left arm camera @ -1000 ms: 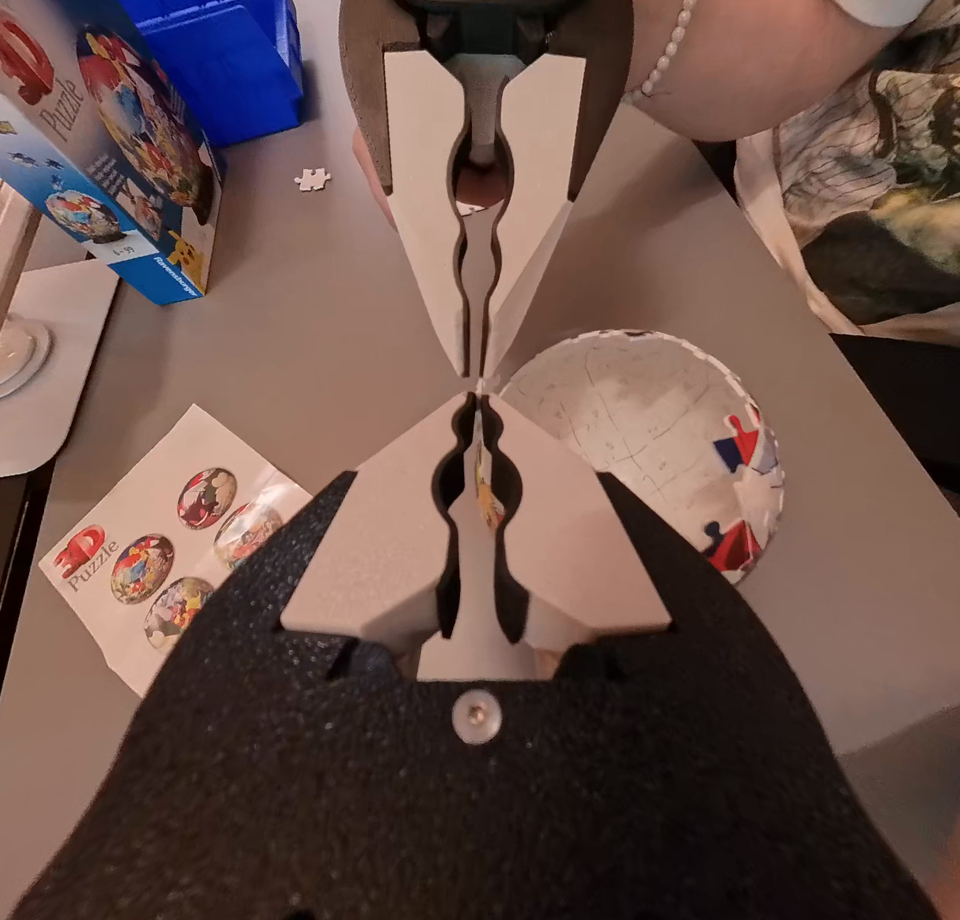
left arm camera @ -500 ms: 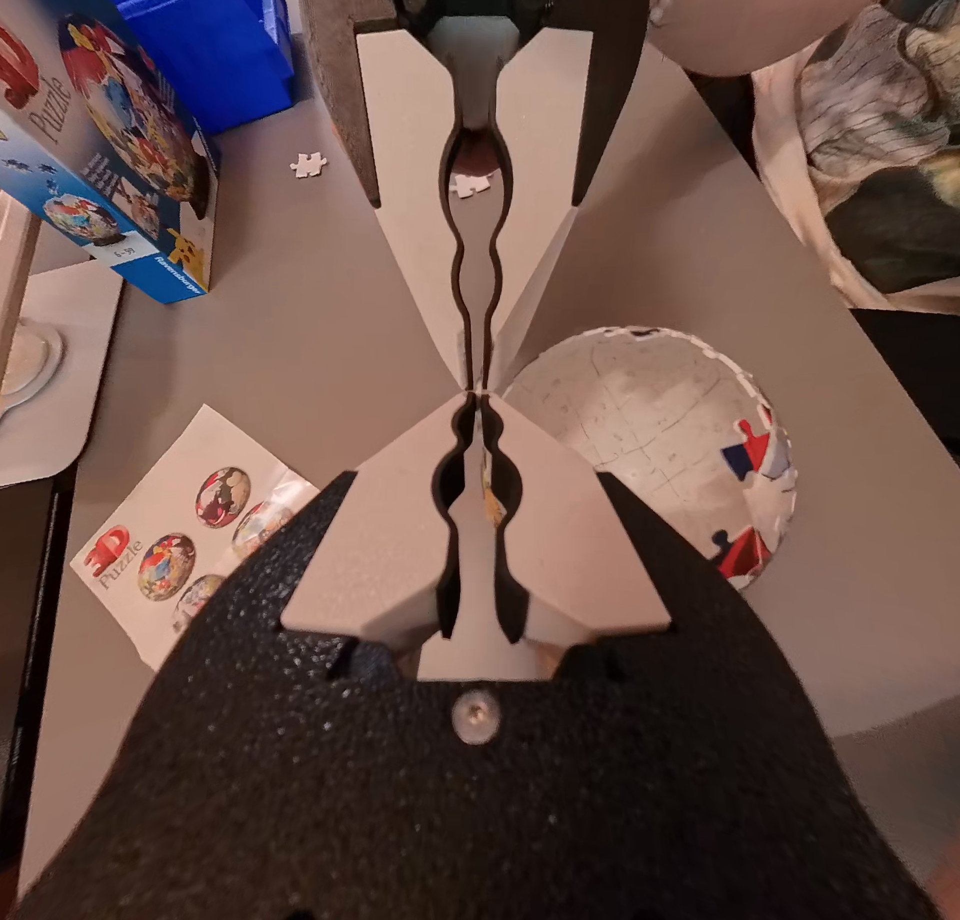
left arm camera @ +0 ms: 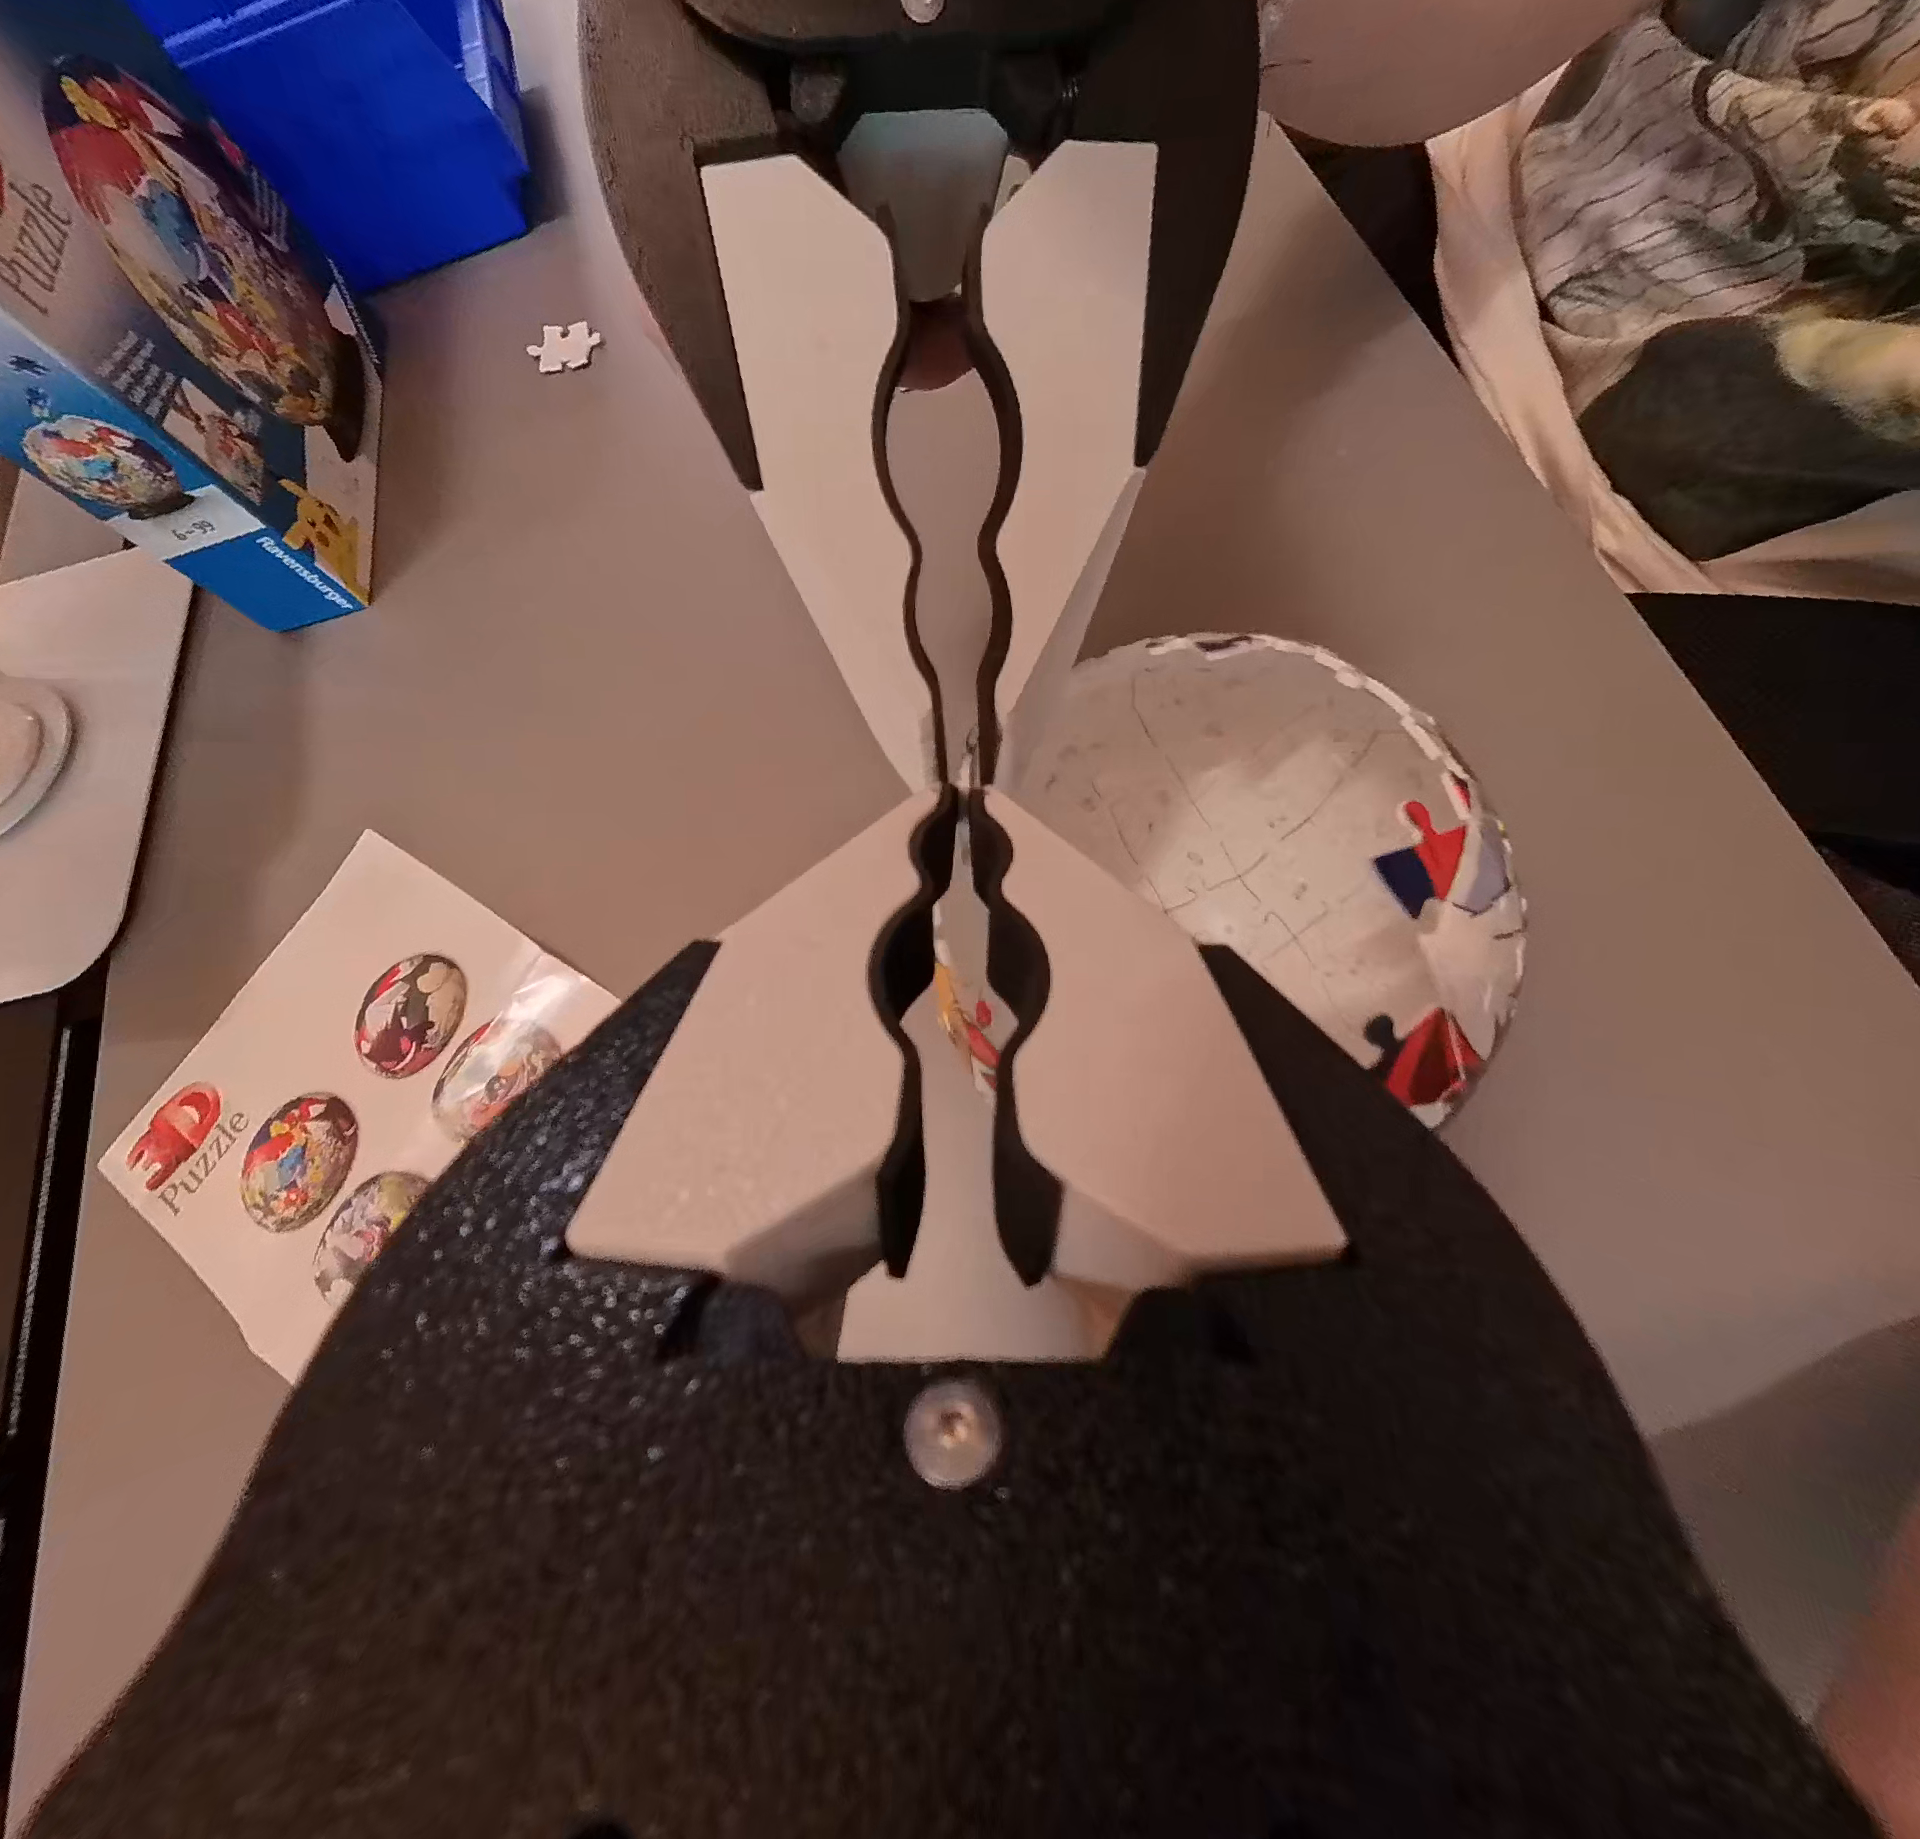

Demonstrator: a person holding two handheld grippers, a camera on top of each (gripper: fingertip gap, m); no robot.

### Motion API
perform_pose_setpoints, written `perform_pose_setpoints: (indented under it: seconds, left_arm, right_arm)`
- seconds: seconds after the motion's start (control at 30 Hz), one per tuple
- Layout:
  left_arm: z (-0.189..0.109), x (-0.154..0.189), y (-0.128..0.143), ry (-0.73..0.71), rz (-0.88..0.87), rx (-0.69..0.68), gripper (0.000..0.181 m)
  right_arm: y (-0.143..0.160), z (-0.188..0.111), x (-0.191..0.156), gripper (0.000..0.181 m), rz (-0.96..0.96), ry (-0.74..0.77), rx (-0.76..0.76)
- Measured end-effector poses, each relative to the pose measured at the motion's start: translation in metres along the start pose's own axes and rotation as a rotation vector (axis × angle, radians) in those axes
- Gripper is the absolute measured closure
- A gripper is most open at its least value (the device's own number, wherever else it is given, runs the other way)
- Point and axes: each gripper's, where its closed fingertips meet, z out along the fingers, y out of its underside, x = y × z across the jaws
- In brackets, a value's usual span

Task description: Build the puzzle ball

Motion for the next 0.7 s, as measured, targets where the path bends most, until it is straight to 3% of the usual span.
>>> perform_pose_setpoints:
  seconds: [0.2, 0.4, 0.7]
  left_arm:
    - [0.003, -0.004, 0.003, -0.022, -0.006, -0.022, 0.18]
    - [0.0, -0.009, 0.009, -0.06, -0.073, -0.048, 0.167]
    - [0.005, -0.006, 0.01, -0.057, -0.049, -0.089, 0.181]
  right_arm:
    - [0.005, 0.003, 0.004, 0.181, -0.022, -0.004, -0.05]
    - [0.0, -0.002, 0.009, 0.181, 0.056, 0.037, -0.005]
    - [0.001, -0.002, 0.009, 0.181, 0.075, 0.067, -0.007]
